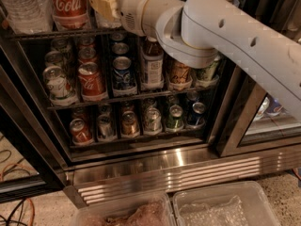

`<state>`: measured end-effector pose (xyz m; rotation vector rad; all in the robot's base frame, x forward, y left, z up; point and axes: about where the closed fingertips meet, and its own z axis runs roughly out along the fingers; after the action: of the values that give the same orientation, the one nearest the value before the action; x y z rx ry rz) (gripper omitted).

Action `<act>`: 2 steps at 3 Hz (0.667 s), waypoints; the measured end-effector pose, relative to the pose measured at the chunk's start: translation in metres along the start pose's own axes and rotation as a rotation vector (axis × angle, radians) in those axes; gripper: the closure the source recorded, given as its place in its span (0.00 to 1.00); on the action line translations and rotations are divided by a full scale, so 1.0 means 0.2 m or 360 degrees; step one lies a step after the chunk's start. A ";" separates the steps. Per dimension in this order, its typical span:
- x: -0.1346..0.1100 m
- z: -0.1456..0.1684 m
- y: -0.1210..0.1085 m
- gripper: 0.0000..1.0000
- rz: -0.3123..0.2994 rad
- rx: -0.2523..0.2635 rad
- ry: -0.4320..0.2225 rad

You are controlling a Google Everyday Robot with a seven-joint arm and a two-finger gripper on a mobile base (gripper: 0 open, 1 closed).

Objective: Pick water bottle from top shelf of fridge

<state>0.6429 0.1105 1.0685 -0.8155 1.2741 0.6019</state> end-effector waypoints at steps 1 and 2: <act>-0.01 0.00 0.00 1.00 0.0010 -0.0019 -0.0004; -0.03 -0.01 0.02 1.00 0.0039 -0.0126 -0.0028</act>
Offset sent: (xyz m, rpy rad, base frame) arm -0.0151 -0.0071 0.0132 0.0332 0.0382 0.2514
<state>0.6376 0.1106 1.0732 -0.8591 1.2521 0.6816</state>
